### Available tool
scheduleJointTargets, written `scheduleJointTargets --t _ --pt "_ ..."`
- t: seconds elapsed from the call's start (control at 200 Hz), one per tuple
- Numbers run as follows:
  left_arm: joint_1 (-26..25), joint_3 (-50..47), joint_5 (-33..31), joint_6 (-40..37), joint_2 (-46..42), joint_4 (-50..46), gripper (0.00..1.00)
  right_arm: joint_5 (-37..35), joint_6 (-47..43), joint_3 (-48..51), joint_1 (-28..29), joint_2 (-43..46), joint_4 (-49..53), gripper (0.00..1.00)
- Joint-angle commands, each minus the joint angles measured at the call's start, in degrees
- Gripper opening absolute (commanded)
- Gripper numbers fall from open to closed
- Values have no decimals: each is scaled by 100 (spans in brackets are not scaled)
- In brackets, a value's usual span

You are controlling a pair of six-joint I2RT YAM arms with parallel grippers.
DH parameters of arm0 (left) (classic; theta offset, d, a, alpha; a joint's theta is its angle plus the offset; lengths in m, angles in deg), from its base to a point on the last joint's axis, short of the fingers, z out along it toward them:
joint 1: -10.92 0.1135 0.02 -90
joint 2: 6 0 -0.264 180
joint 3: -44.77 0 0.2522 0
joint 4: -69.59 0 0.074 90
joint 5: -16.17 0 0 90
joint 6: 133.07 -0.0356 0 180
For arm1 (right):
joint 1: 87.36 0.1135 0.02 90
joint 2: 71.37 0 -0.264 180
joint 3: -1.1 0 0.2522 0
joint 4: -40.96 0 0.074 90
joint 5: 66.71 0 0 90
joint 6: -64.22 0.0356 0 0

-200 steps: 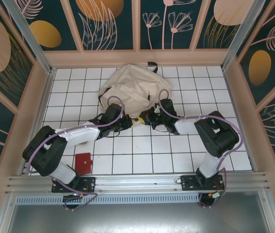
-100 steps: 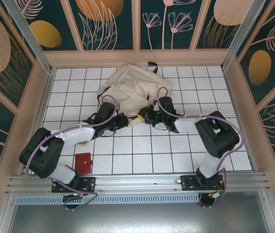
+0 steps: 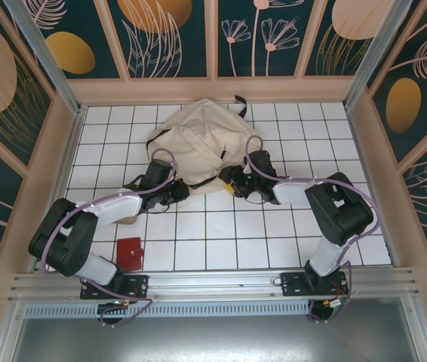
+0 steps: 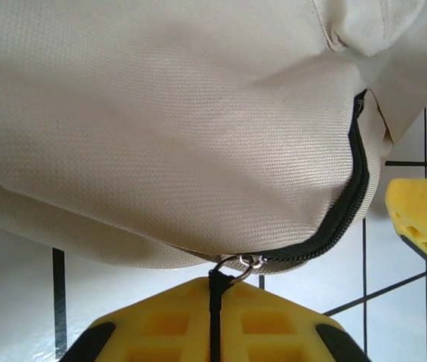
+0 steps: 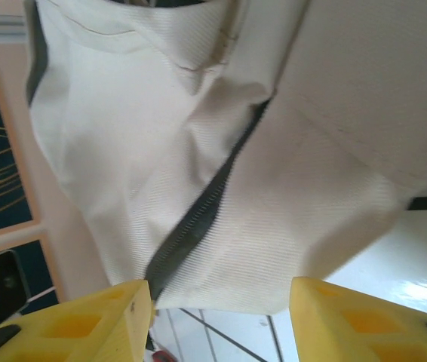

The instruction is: Pack the student bag

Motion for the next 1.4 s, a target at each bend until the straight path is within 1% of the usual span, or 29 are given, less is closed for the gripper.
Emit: scheduleJointTargets --t 0.0,0.15,0.215,0.345,0.48,0.585,0.666,0.706,0.831,0.916,1.006,1.041,1.081,1.201,1.261,1.346,1.391 --pt "-8 152 123 -208 -19 -160 7 -189 -204 -7 155 247 424 52" --pt "-8 161 190 -229 -24 -121 5 -5 74 -47 343 77 147 52" --pt "-7 161 227 -229 -52 -108 5 123 213 -124 401 -63 14 52" --pt "-3 139 277 -221 -71 -82 6 147 500 -159 429 -275 -247 51" --pt "-8 130 251 -206 -70 -81 5 235 749 -254 445 -516 -577 48" --pt "-8 117 190 -212 -87 -61 6 157 755 -432 453 -712 -522 45" --pt "-7 104 75 -225 -96 -88 9 18 719 -541 448 -804 -431 42" --pt "-8 84 -9 -232 -108 -113 9 -63 715 -583 436 -855 -377 37" --pt "-3 25 -292 -305 -154 -219 9 -269 745 -589 364 -902 -303 11" --pt "-8 -19 -368 -339 -170 -257 8 -353 752 -550 317 -865 -267 0" --pt "-7 -82 -335 -377 -197 -270 8 -441 707 -549 290 -848 -142 0" --pt "-8 -101 -327 -403 -213 -258 6 -437 695 -545 277 -850 -130 0" --pt "-8 -101 -312 -435 -213 -250 0 -431 677 -566 285 -847 -113 0" --pt "-7 -30 -494 -454 -230 -408 0 -791 556 -646 292 -804 382 0" --pt "-7 -7 -760 -363 -287 -516 0 -1155 473 -616 275 -731 688 0" --pt "1 59 -1338 -233 -332 -830 0 -1664 352 -542 216 -601 1125 0" --pt "1 89 -1512 -185 -336 -966 0 -1895 324 -439 140 -504 1281 0"
